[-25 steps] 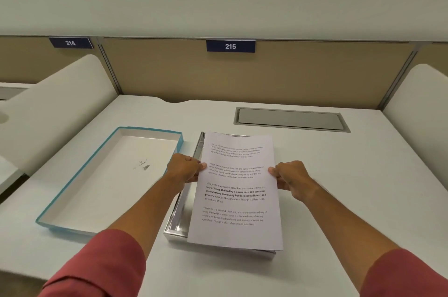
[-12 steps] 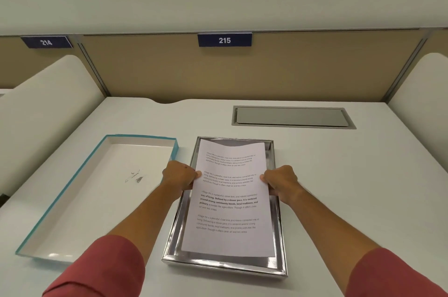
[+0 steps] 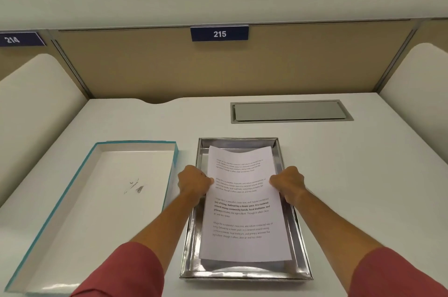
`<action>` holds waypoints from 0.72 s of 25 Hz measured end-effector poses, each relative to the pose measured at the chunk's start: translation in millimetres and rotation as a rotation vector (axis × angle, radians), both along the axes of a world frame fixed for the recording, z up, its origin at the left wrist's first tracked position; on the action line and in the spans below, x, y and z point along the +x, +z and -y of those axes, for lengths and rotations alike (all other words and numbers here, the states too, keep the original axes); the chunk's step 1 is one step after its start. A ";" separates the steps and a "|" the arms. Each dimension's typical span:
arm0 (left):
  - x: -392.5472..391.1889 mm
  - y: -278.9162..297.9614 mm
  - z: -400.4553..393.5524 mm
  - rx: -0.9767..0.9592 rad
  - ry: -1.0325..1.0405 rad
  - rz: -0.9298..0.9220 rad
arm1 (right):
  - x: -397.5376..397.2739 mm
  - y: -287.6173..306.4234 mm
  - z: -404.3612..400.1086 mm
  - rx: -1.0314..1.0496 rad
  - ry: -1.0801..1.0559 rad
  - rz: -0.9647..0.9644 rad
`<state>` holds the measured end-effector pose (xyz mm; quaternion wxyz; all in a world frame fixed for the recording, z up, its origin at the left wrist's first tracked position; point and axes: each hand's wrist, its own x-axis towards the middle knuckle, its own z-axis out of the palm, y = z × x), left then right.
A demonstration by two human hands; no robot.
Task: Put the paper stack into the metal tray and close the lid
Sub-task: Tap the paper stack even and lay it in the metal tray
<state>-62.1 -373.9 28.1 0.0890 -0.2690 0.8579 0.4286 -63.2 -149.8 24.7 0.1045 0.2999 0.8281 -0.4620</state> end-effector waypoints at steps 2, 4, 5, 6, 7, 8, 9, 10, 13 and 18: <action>-1.0 -2.6 -0.6 -0.025 -0.029 0.003 | -1.8 -0.9 2.2 0.040 0.011 0.006; -3.2 -6.4 -0.9 -0.065 -0.073 0.006 | -3.7 -1.2 3.7 0.104 0.034 0.020; -4.4 -8.1 -0.4 -0.089 -0.095 0.009 | -4.5 -0.9 4.6 0.136 0.047 0.023; -5.3 -8.9 -0.2 -0.115 -0.116 0.017 | -5.7 -1.4 5.0 0.164 0.060 0.027; -6.6 -10.0 -0.1 -0.143 -0.138 0.020 | -6.7 -1.5 5.0 0.189 0.078 0.030; -7.5 -10.1 -0.5 -0.169 -0.159 0.025 | -7.7 -2.7 4.6 0.211 0.097 0.029; -8.0 -9.7 -1.2 -0.191 -0.180 0.027 | -8.5 -3.2 5.0 0.230 0.115 0.034; -8.7 -10.8 -2.2 -0.214 -0.201 0.036 | -9.6 -5.2 5.1 0.247 0.132 0.038; -9.5 -15.0 -4.6 -0.309 -0.272 0.059 | -10.4 -9.0 7.0 0.298 0.182 0.057; -8.1 -15.7 -10.7 -0.403 -0.413 0.107 | -7.6 -12.1 10.1 0.365 0.274 0.067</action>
